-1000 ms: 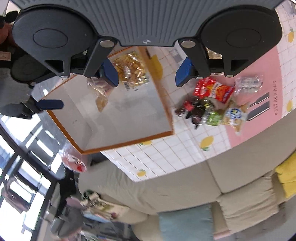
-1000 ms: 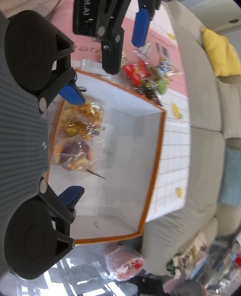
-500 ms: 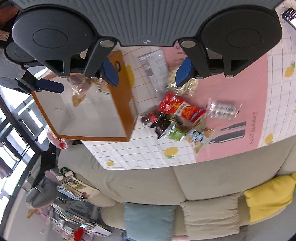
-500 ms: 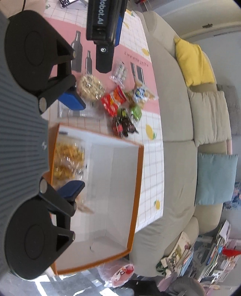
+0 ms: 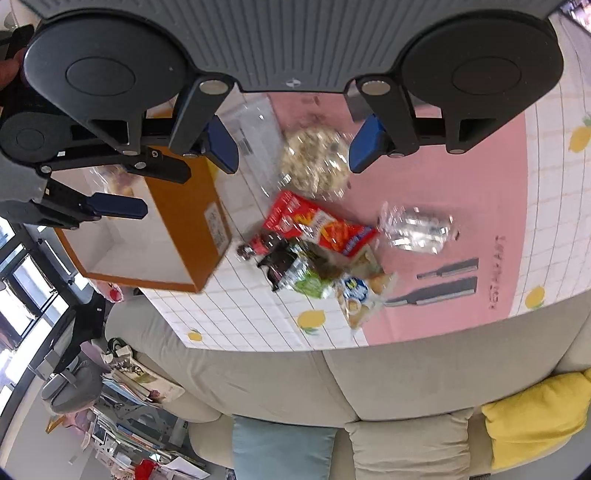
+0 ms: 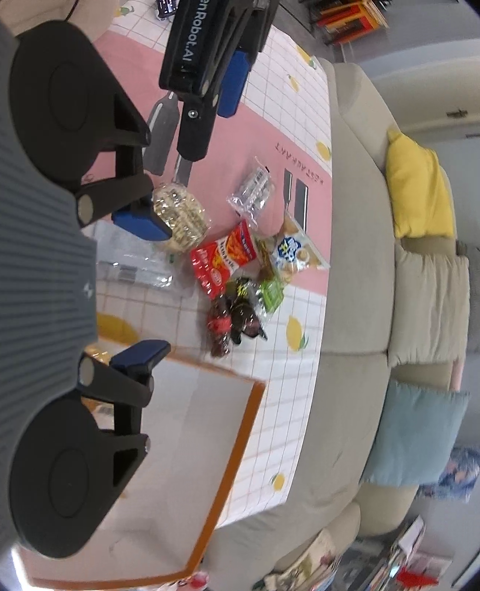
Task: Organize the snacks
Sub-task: 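Lift both tools out of the box back toward the snack pile, then grasp the blue-labelled bread bag with the left tool while the right grasps the green pack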
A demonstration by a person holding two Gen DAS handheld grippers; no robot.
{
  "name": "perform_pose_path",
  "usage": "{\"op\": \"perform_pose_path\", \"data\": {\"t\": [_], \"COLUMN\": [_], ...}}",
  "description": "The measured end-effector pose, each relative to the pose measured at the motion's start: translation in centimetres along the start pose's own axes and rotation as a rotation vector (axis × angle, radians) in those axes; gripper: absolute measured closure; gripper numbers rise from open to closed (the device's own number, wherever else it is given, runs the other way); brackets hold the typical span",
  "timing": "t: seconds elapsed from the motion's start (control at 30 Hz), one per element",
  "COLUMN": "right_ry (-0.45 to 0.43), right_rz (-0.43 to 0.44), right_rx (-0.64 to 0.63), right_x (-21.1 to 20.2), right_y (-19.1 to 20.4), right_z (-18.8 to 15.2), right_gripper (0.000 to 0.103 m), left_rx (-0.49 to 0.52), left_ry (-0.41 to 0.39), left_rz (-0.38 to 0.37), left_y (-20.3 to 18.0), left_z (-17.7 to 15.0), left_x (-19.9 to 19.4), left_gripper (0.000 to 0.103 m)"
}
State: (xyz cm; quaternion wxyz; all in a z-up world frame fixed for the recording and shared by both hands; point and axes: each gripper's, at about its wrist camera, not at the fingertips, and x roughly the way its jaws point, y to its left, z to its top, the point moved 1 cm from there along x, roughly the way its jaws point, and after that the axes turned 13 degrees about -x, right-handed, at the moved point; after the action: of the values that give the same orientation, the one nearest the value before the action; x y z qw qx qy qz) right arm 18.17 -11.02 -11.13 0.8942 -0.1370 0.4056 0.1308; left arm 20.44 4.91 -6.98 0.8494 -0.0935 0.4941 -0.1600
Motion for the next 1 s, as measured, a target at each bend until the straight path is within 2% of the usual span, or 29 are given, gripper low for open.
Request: {"op": "perform_pose_path", "data": {"t": [0.27,0.43,0.57,0.73,0.87,1.0], "right_ry": [0.048,0.095,0.157,0.186,0.240,0.273], "right_rz": [0.057,0.098,0.121,0.137,0.146,0.130], "right_rx": [-0.096,-0.211,-0.292,-0.415,-0.493,-0.541], "right_x": [6.0,10.6,14.4,17.8,20.6,23.0], "right_y": [-1.1,-2.1,-2.8,-2.7,-2.4,-2.2], "right_z": [5.2,8.7,10.9,13.1,13.9,14.1], "right_gripper": [0.043,0.035,0.029,0.024,0.024,0.025], "left_rx": [0.113,0.196,0.219,0.273,0.307,0.288], "left_ry": [-0.011,-0.027,-0.034,0.012,0.047,0.084], "left_rz": [0.016,0.026,0.018,0.048,0.063,0.077], "left_y": [0.9,1.5,2.4,3.0,3.0,3.4], "left_z": [4.8,7.6,10.2,12.5,13.1,13.6], "left_x": [3.8,6.5,8.9,12.4,14.6,16.5], "left_gripper": [0.020,0.018,0.018,0.018,0.018,0.018]}}
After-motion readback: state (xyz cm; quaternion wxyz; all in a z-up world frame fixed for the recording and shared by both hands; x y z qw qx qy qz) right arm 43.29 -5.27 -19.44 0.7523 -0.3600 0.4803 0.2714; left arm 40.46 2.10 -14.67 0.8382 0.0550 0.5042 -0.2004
